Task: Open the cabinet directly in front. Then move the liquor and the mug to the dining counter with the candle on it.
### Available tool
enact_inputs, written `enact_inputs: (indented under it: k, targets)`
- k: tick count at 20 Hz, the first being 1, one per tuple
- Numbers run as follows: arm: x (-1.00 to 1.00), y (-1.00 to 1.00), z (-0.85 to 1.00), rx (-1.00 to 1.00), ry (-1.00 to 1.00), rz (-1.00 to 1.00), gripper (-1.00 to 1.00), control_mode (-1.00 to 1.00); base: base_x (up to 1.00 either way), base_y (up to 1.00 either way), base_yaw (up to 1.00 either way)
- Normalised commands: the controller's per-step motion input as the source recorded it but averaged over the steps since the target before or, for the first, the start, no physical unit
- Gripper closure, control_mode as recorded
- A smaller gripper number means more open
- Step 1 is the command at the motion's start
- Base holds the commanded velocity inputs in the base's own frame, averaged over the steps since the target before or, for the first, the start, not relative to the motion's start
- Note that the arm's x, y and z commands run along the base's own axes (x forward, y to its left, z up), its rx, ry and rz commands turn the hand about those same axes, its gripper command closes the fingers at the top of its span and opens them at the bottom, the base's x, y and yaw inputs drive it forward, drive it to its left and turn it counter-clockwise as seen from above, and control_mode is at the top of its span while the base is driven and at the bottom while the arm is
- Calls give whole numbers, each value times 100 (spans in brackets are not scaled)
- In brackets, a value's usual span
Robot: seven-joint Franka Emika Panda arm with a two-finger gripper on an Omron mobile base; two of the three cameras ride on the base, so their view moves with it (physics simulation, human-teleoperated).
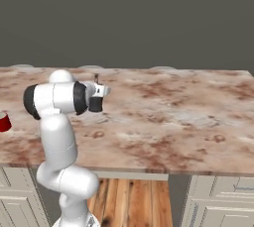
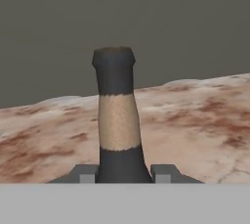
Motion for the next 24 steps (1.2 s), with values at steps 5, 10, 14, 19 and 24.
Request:
enact_inputs:
  k: [5, 10, 14, 19, 24]
  targets:
    - [9, 0, -23, 0, 0, 0, 100, -100, 0, 0, 0]
    - [10, 0, -19, 0, 0, 0, 100, -100, 0, 0, 0]
    - [44, 0, -22, 0, 0, 0, 100, -100, 0, 0, 0]
    - [58, 0, -19, 0, 0, 0, 100, -100, 0, 0, 0]
    - [54, 0, -20, 0, 0, 0, 100, -100, 0, 0, 0]
